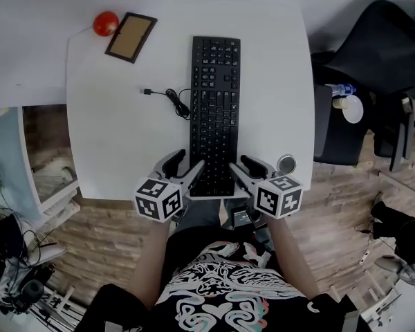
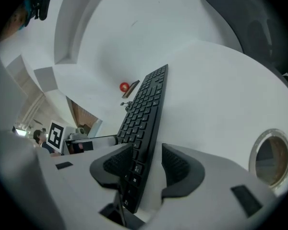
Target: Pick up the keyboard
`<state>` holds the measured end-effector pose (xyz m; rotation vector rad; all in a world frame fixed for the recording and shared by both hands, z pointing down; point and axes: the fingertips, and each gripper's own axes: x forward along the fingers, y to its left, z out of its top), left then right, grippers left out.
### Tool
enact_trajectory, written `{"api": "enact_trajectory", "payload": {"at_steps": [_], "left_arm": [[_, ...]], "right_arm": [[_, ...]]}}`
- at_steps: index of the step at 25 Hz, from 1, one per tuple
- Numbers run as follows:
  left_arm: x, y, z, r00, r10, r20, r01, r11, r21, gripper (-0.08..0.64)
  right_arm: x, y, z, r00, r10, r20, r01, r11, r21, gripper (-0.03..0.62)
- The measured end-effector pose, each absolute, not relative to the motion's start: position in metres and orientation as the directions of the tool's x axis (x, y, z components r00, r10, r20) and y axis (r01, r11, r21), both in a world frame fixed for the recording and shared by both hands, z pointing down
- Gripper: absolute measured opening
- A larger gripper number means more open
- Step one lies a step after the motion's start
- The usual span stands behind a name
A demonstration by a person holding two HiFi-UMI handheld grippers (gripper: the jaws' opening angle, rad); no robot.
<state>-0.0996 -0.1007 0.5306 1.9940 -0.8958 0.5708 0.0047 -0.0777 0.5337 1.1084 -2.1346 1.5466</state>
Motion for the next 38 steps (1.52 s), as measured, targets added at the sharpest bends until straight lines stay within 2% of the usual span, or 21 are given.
{"api": "enact_trajectory", "payload": {"at_steps": [11, 21, 26, 30, 38], "left_arm": [[-0.088, -0.114, 0.530, 0.717, -0.279, 0.639, -0.695, -0.358, 0.624, 0.252], [-0.091, -0.127, 0.536, 0.821, -0.163, 0.547, -0.568, -0.147, 0.810, 0.155], [-0.082, -0.129, 0.540, 0.863, -0.114, 0.491, -0.502, -0.089, 0.861, 0.141], [-0.077, -0.128, 0.535, 0.883, -0.032, 0.468, -0.469, -0.097, 0.878, 0.141], [-0.079, -0.134, 0.533, 0.898, -0.009, 0.439, -0.438, -0.077, 0.896, 0.140]], "right_arm": [[-0.002, -0.092, 0.536, -0.695, -0.401, 0.597, -0.682, 0.104, -0.724, 0.181], [-0.005, -0.097, 0.537, -0.758, -0.368, 0.539, -0.598, 0.060, -0.799, 0.178], [-0.001, -0.097, 0.541, -0.754, -0.370, 0.542, -0.597, 0.044, -0.801, 0.167], [0.002, -0.097, 0.542, -0.751, -0.379, 0.541, -0.588, 0.009, -0.809, 0.145], [0.000, -0.100, 0.541, -0.756, -0.376, 0.535, -0.581, 0.010, -0.814, 0.144]]}}
